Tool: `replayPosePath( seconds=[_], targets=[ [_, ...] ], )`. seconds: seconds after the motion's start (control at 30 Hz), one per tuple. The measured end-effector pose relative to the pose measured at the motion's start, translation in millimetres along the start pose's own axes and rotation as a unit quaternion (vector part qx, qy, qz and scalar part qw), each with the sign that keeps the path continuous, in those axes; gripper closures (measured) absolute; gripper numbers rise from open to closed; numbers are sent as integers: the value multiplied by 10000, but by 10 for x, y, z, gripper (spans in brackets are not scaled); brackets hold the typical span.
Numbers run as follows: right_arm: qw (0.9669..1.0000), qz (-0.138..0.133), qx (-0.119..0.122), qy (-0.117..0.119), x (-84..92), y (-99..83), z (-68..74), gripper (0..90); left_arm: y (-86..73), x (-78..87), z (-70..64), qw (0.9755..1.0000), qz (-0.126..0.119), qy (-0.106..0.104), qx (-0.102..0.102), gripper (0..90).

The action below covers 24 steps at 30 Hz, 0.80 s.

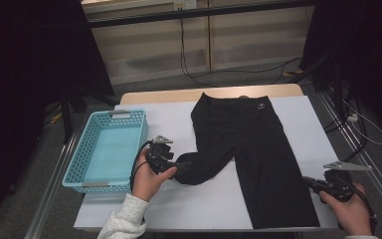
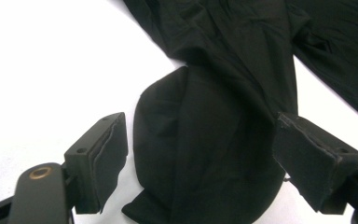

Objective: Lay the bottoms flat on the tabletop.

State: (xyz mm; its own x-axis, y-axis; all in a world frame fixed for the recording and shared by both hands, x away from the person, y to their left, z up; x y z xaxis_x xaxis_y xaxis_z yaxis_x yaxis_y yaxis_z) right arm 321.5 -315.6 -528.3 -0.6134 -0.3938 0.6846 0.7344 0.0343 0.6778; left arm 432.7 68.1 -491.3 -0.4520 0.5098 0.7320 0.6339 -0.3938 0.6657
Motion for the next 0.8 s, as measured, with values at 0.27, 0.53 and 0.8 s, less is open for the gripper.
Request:
replayPosePath(
  seconds=[0.27, 0.53, 0.8],
  targets=[
    [9997, 8, 46, -236, 58, -16, -74, 900, -35, -95, 52, 9999, 29, 120, 48, 217],
    [9996, -15, 46, -266, 99, -34, -130, 900, -59, -160, 79, 9998, 78, 202, 50, 220],
    [9982, -233, 395, -390, 82, 80, -42, 602, -89, -195, 184, 9993, 23, 361, 129, 280]
  ],
)
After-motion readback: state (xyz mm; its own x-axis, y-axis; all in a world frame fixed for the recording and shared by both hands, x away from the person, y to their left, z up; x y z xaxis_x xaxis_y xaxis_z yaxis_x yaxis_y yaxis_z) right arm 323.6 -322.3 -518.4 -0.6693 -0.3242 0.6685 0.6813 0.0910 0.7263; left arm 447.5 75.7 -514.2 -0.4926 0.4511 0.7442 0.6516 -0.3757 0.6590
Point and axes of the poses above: each handheld gripper's, and its own axes: x roughly backward along the jaws, y roughly out of its top, z roughly to its left, the point moved 10 cm from there along -x, roughly forward along the jaws, and after that the axes turned 6 degrees about y, right-handed, at the moved point
